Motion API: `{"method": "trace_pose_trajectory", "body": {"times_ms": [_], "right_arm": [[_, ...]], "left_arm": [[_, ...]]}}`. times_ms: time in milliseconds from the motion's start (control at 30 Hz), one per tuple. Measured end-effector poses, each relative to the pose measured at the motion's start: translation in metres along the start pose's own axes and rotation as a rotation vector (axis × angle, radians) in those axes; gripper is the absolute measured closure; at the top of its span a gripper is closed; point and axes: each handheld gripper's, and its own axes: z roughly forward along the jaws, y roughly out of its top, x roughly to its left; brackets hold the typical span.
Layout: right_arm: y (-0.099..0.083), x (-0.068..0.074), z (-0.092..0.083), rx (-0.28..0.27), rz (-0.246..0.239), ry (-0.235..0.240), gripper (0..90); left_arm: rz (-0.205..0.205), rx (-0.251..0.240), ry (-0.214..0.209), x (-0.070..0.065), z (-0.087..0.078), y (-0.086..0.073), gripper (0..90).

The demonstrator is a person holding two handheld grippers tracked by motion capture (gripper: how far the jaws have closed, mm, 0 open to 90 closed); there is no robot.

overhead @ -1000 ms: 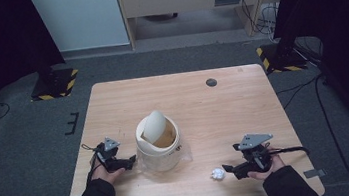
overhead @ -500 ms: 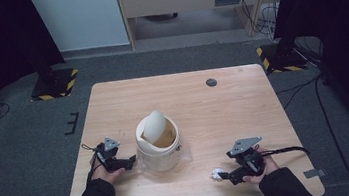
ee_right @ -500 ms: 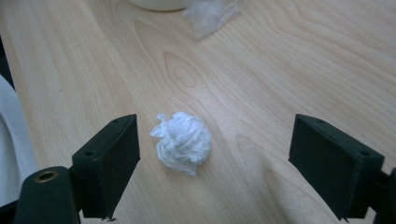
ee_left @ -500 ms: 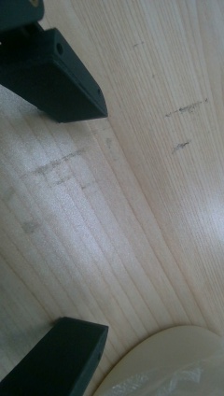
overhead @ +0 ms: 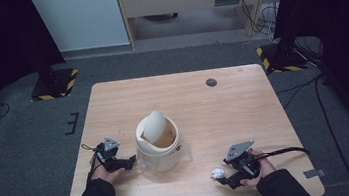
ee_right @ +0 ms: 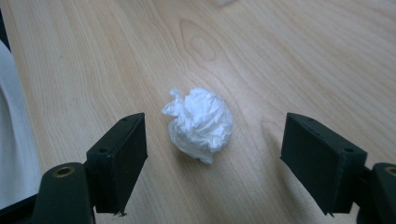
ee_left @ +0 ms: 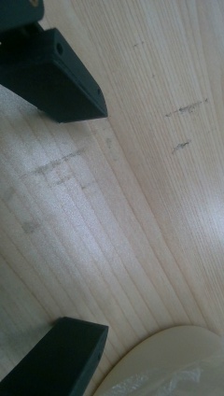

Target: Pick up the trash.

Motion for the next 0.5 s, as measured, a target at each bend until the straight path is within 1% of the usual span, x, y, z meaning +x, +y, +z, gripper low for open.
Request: {"method": "trace_pose_trajectory", "body": {"times_ms": [33,100,133,233,300,500], "right_arm": [[-0.0002,0.0001,0.0010,0.003,-0.004,0.003,23.8],[-0.0003,0.0004,0.0011,-0.013,-0.015,0.004,25.4],[-0.0002,0.0009,0.0010,-0.041,-0.018,0.002,25.7],[-0.0010,0.0017,0.0021,-0.095,-0.031,0.001,27.3],[-0.0017,0.0024,0.0042,-0.098,-0.036,0.007,29.0],[-0.0028,0.0026,0.0072,-0.075,-0.053,0.017,35.1]], "left_arm": [[0.000,0.000,0.000,0.0000,0.0000,0.0000,0.0],[0.000,0.000,0.000,0.0000,0.0000,0.0000,0.0],[0.000,0.000,0.000,0.0000,0.0000,0.0000,0.0],[0.000,0.000,0.000,0.0000,0.0000,0.0000,0.0],[0.000,0.000,0.000,0.0000,0.0000,0.0000,0.0],[0.000,0.000,0.000,0.0000,0.0000,0.0000,0.0]]}}
